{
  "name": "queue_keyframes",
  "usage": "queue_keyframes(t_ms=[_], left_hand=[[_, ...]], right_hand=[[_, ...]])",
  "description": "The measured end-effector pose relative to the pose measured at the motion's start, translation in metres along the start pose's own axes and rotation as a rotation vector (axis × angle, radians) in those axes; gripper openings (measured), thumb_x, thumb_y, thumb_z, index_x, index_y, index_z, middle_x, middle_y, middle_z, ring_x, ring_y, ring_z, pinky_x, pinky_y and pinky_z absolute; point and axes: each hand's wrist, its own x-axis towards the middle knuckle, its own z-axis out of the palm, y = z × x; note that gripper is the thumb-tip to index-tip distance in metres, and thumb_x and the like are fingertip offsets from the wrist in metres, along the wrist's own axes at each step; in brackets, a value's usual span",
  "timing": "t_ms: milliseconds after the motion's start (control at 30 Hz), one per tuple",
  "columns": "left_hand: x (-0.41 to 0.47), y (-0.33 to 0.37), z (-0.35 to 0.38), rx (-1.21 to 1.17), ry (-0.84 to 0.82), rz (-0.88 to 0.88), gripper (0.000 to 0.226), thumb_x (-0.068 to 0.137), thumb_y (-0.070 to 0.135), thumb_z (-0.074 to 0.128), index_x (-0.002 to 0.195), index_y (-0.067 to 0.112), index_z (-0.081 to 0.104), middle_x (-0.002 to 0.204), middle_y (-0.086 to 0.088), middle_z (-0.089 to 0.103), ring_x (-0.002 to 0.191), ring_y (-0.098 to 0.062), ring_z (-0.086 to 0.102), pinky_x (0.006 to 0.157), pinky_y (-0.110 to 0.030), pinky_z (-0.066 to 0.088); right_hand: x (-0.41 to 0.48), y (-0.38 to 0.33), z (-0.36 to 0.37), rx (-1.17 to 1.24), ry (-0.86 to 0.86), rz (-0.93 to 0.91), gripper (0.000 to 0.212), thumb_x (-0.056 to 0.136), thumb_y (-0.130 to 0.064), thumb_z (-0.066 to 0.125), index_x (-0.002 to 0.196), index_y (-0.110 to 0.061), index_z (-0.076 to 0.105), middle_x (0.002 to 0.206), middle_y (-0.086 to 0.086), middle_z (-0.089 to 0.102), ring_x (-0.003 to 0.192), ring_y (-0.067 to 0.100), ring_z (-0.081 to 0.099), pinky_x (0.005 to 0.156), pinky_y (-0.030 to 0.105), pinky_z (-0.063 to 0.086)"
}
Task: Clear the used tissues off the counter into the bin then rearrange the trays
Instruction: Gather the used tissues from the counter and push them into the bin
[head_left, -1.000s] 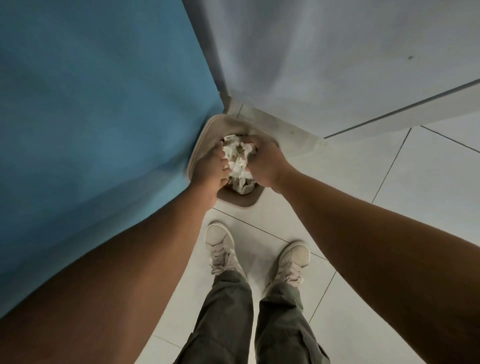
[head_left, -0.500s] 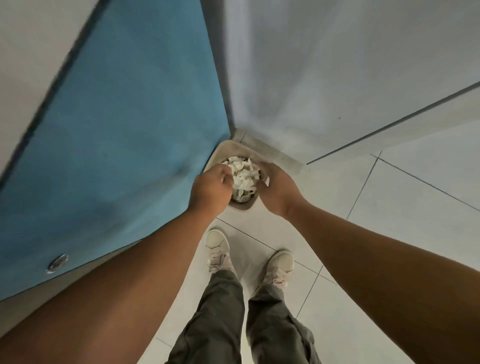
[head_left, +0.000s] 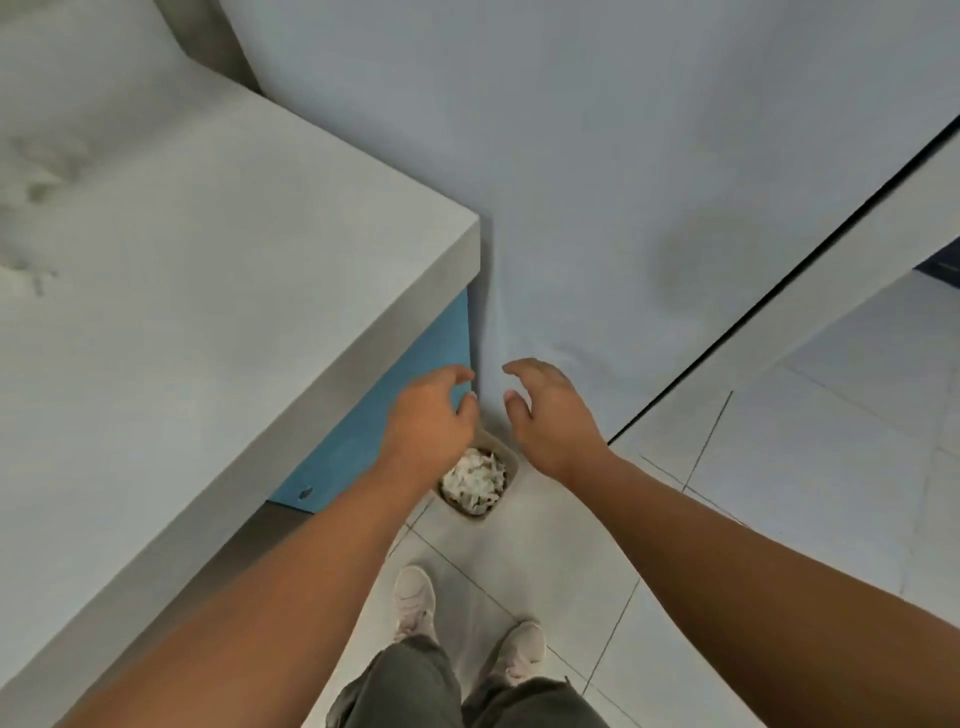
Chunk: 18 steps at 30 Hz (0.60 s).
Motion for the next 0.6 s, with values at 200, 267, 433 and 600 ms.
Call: queue_keyframes(t_ms=[200, 267, 433, 600], left_hand=[[-0.016, 0.025, -0.094, -0.001, 0.178, 0.101, 0.032, 0.094, 0.022, 0.058, 0.126, 0.017, 0.063, 0.126, 0.0, 0.066, 0.117, -0.018, 0.059, 0.1, -0.027, 0.041], [-0.023, 0.025, -0.122, 0.008, 0.225, 0.1, 0.032, 0.095, 0.023, 0.057, 0.126, 0.019, 0.063, 0.127, 0.001, 0.065, 0.117, -0.018, 0.058, 0.1, -0.029, 0.042], [-0.034, -0.001, -0.189, 0.042, 0.35, 0.04, 0.032, 0.098, 0.029, 0.054, 0.13, 0.023, 0.059, 0.131, 0.006, 0.062, 0.122, -0.013, 0.053, 0.099, -0.019, 0.035], [-0.045, -0.05, -0.25, 0.075, 0.438, -0.074, 0.033, 0.098, 0.031, 0.053, 0.13, 0.025, 0.059, 0.13, 0.007, 0.062, 0.122, -0.013, 0.052, 0.097, -0.019, 0.034]], right_hand=[[0.01, -0.078, -0.05, -0.031, 0.03, -0.238, 0.043, 0.097, -0.025, 0.048, 0.136, -0.008, 0.051, 0.136, 0.011, 0.054, 0.129, 0.026, 0.045, 0.111, 0.036, 0.033], [0.013, -0.103, -0.055, -0.051, 0.019, -0.307, 0.043, 0.098, -0.024, 0.05, 0.138, -0.009, 0.049, 0.14, 0.01, 0.052, 0.132, 0.026, 0.043, 0.112, 0.034, 0.031], [0.032, -0.159, -0.039, -0.06, -0.043, -0.444, 0.047, 0.099, -0.029, 0.049, 0.143, -0.014, 0.043, 0.147, 0.004, 0.044, 0.136, 0.019, 0.038, 0.112, 0.026, 0.027], [0.056, -0.219, 0.003, -0.067, -0.129, -0.508, 0.049, 0.1, -0.035, 0.046, 0.146, -0.02, 0.038, 0.152, -0.002, 0.038, 0.139, 0.016, 0.035, 0.113, 0.026, 0.027]])
